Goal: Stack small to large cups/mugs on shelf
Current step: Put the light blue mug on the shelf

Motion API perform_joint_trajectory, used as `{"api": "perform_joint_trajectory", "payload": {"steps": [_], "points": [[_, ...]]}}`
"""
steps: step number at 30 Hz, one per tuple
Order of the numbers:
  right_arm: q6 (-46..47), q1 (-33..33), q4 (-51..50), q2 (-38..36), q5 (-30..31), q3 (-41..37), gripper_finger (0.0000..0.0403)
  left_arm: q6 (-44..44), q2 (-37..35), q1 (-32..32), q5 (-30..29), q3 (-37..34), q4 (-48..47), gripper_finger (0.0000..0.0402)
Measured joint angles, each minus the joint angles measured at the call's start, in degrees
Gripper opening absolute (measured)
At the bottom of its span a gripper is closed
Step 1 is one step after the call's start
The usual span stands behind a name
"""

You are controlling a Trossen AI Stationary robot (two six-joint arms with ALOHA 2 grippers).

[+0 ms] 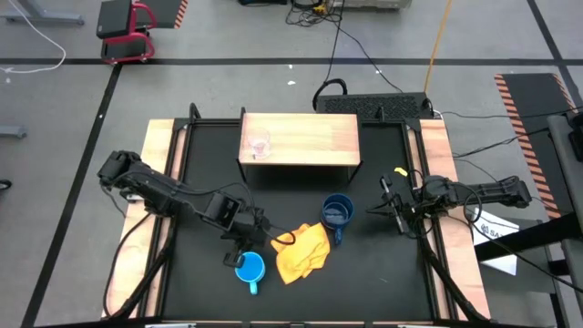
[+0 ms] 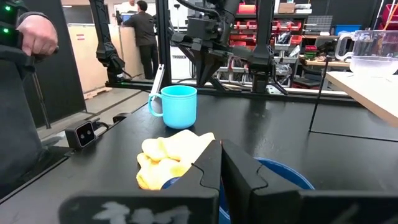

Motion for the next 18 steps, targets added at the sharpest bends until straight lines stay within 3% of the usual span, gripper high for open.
{"api": "perform_joint_trajectory", "payload": {"steps": [4, 10, 14, 18], "points": [[0.0, 0.0, 0.0, 0.0, 0.0, 0.0, 0.0000, -3.5, 0.0, 0.6, 1.9, 0.0, 0.3, 0.0072], [0.0, 0.0, 0.0, 0.0, 0.0, 0.0, 0.0000, -5.0, 0.0, 0.7, 5.5, 0.0, 2.8, 0.0171], [0.0, 0.0, 0.0, 0.0, 0.0, 0.0, 0.0000, -5.2, 0.0, 0.7, 5.2, 0.0, 2.6, 0.0235], [0.0, 0.0, 0.0, 0.0, 0.0, 0.0, 0.0000, -5.1, 0.0, 0.3, 4.1, 0.0, 2.0, 0.0267]]}}
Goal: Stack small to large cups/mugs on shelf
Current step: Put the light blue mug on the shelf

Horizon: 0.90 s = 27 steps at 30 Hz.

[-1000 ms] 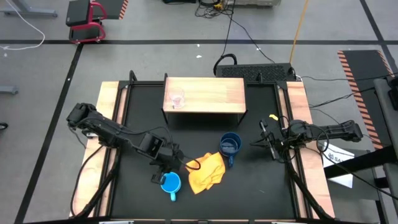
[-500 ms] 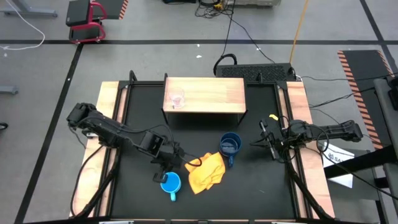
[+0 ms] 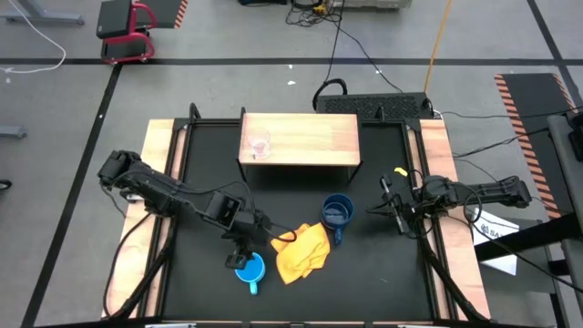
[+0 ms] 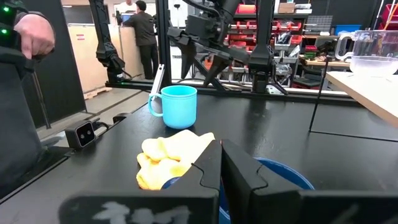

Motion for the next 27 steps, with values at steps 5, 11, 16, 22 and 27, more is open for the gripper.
{"api": "perform_joint_trajectory", "payload": {"steps": [5, 11, 16, 22, 27], "points": [[0.0, 0.0, 0.0, 0.0, 0.0, 0.0, 0.0000, -0.3, 0.0, -1.2, -1.0, 0.0, -0.3, 0.0271], [0.0, 0.0, 0.0, 0.0, 0.0, 0.0, 0.0000, -0.8, 0.5, -2.6, -2.6, 0.0, -0.3, 0.0271], [0.2, 0.0, 0.0, 0.0, 0.0, 0.0, 0.0000, -1.8, 0.5, -3.4, -4.2, 0.0, 0.0, 0.0271], [0.4, 0.0, 0.0, 0.0, 0.0, 0.0, 0.0000, -2.4, 0.5, -4.1, -5.2, -3.6, 2.1, 0.0271], [0.3, 0.0, 0.0, 0.0, 0.0, 0.0, 0.0000, -2.3, 0.5, -4.1, -6.3, -3.9, 2.7, 0.0271]]}}
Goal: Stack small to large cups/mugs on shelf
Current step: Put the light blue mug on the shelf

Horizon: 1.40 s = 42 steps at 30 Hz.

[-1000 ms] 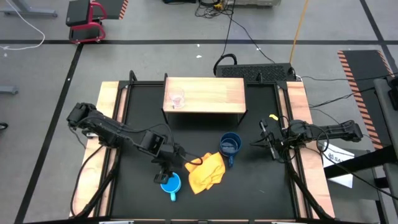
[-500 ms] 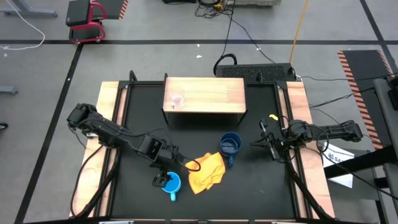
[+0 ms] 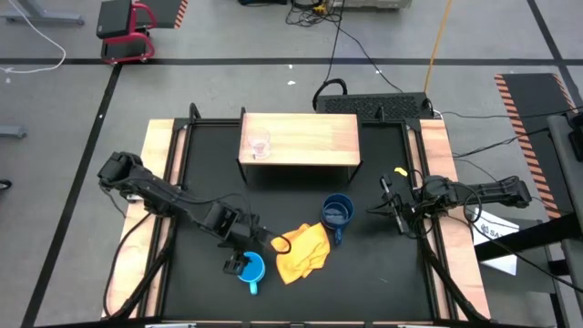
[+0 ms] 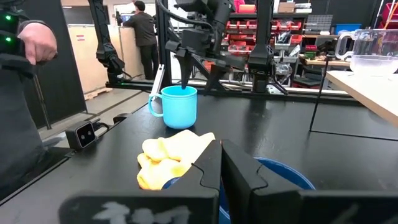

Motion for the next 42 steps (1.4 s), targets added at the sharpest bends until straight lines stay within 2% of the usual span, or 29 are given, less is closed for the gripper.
{"api": "perform_joint_trajectory", "payload": {"steps": [27, 35, 42], "points": [[0.0, 0.0, 0.0, 0.0, 0.0, 0.0, 0.0000, 1.5, 0.0, -1.1, 2.1, -0.1, 0.4, 0.0271], [0.1, 0.0, 0.0, 0.0, 0.0, 0.0, 0.0000, 0.4, 0.0, -1.2, 1.6, -3.8, 2.8, 0.0271], [0.0, 0.0, 0.0, 0.0, 0.0, 0.0, 0.0000, 0.9, 0.0, -1.2, 1.8, -4.0, 4.5, 0.0271]]}}
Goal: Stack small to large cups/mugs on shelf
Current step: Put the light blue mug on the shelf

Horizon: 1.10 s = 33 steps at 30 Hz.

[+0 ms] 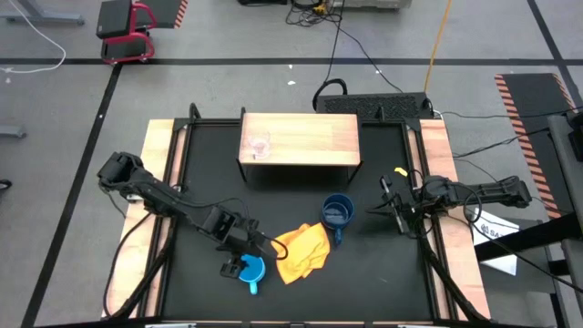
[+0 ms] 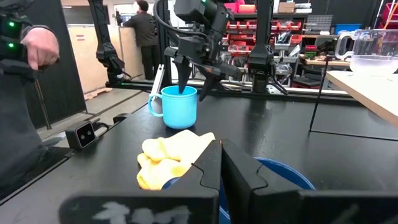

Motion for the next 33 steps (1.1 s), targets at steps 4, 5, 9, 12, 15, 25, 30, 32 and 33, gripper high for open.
{"api": "perform_joint_trajectory", "payload": {"steps": [4, 5, 9, 12, 15, 25, 30, 32, 33], "points": [[0.0, 0.0, 0.0, 0.0, 0.0, 0.0, 0.0000, 0.5, 0.0, 0.1, 0.3, 0.0, -0.5, 0.0250], [0.0, 0.0, 0.0, 0.0, 0.0, 0.0, 0.0000, 0.7, 0.0, 0.1, 0.3, 0.0, -0.2, 0.0240], [0.1, 0.0, 0.0, 0.0, 0.0, 0.0, 0.0000, 0.9, 0.0, 0.1, 0.3, 0.0, 0.2, 0.0191], [0.1, 0.0, 0.0, 0.0, 0.0, 0.0, 0.0000, 1.1, 0.0, 0.3, 0.3, 0.0, 0.2, 0.0156], [0.0, 0.0, 0.0, 0.0, 0.0, 0.0, 0.0000, 1.5, 0.0, 0.7, 0.4, 0.0, 0.1, 0.0126], [0.0, 0.0, 0.0, 0.0, 0.0, 0.0, 0.0000, 3.1, 0.0, 1.3, 0.4, 0.0, 0.1, 0.0048], [0.0, 0.0, 0.1, 0.0, 0.0, 0.0, 0.0000, 4.8, 0.0, 1.2, 0.4, 0.1, 0.5, 0.0010], [-0.1, 0.0, 0.1, 0.0, 0.0, 0.0, 0.0000, 6.0, 0.0, 1.2, 0.1, 0.1, 0.9, 0.0012], [-0.1, 0.0, 0.1, 0.0, 0.0, 0.0, 0.0000, 6.7, 0.0, 1.2, -0.3, 0.1, 1.1, 0.0011]]}}
